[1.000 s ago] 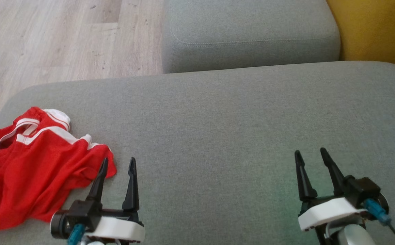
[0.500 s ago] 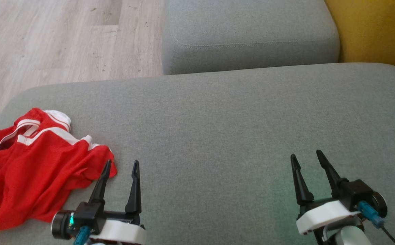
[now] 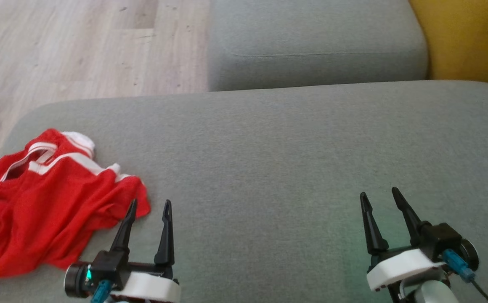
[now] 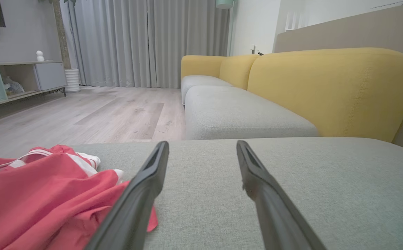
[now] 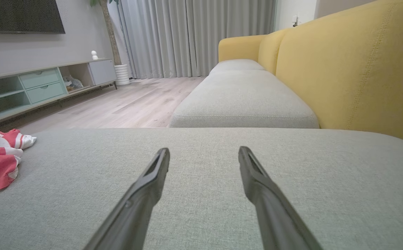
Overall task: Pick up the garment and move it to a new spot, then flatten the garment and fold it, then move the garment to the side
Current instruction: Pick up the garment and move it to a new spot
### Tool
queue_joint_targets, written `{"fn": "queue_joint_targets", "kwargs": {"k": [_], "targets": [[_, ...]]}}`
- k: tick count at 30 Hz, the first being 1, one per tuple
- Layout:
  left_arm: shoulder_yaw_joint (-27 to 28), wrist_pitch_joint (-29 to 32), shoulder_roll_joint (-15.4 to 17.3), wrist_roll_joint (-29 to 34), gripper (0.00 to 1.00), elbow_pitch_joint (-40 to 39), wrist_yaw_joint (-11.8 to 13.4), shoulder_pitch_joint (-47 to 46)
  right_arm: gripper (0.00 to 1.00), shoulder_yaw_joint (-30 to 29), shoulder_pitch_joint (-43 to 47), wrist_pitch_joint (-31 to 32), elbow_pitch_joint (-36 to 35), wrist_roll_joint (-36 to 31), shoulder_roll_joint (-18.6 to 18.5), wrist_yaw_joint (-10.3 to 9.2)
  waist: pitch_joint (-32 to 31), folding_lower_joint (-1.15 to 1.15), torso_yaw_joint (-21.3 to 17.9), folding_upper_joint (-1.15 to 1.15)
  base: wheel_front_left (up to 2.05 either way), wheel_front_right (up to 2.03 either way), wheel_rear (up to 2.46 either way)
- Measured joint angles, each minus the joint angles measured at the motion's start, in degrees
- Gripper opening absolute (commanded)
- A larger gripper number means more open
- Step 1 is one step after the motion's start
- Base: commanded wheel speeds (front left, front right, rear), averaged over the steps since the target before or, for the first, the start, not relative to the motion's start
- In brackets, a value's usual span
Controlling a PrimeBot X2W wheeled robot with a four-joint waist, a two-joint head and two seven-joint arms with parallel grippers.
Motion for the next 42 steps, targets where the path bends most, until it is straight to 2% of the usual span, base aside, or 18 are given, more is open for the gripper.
{"fn": "queue_joint_targets", "kwargs": {"k": [8,16,22,27,30,31,34,39,41,42], "targets": [[-0.1,0.0,0.0,-0.3,1.00,-0.1,1.0,-1.3,1.00,0.0,0.0,0.0,-0.1,0.0,0.0,0.00,0.4,0.00,5.8,0.00,0.00,0.00,0.00],[1.2,0.0,0.1,-1.3,1.00,-0.7,1.4,-1.6,1.00,-0.3,-0.1,0.0,-0.5,0.0,0.0,0.00,1.2,0.00,16.8,0.00,0.00,0.00,0.00],[6.3,0.0,0.2,-1.3,1.00,-3.1,2.3,-1.3,1.00,2.1,-2.2,0.0,0.0,-0.5,0.0,0.00,2.7,0.00,24.6,0.00,0.00,0.00,0.00],[9.0,-0.2,0.1,-0.7,1.00,-4.6,2.4,-1.3,1.00,2.8,-6.0,0.0,0.5,-0.5,-0.1,0.00,5.4,0.01,27.2,0.00,0.00,0.00,0.00],[9.7,-0.2,0.1,1.6,1.00,-4.1,1.0,-2.6,1.00,2.7,-5.8,0.0,0.6,-1.5,-0.1,0.00,6.4,0.00,28.0,0.00,0.00,0.00,0.00],[9.7,-0.2,0.2,2.6,1.00,-3.1,-0.4,-5.6,1.00,2.1,-5.8,0.0,0.5,-2.6,-0.1,0.00,7.0,0.00,28.4,0.00,0.00,0.00,0.00],[9.6,-0.4,0.6,2.8,1.00,2.9,-2.4,-13.3,1.00,0.1,-5.8,0.0,-0.3,-3.6,-0.1,0.00,8.7,0.00,28.6,0.00,0.00,0.00,0.00],[9.2,1.1,2.5,2.5,1.00,18.5,-4.3,-29.0,1.00,-3.2,-5.9,0.0,-2.6,-8.2,-0.3,0.00,13.0,0.00,28.5,0.00,0.00,0.00,0.00],[9.4,3.6,3.9,1.5,1.00,23.1,-4.7,-35.4,1.00,-3.8,-6.9,0.0,-3.3,-9.0,-0.2,0.00,15.3,0.01,28.0,0.00,0.00,0.00,0.00],[9.4,3.6,3.9,1.5,1.00,23.1,-4.7,-35.4,1.00,-3.8,-6.9,0.0,-3.3,-9.0,-0.2,0.00,15.3,0.01,28.0,0.00,0.00,0.00,0.00]]}}
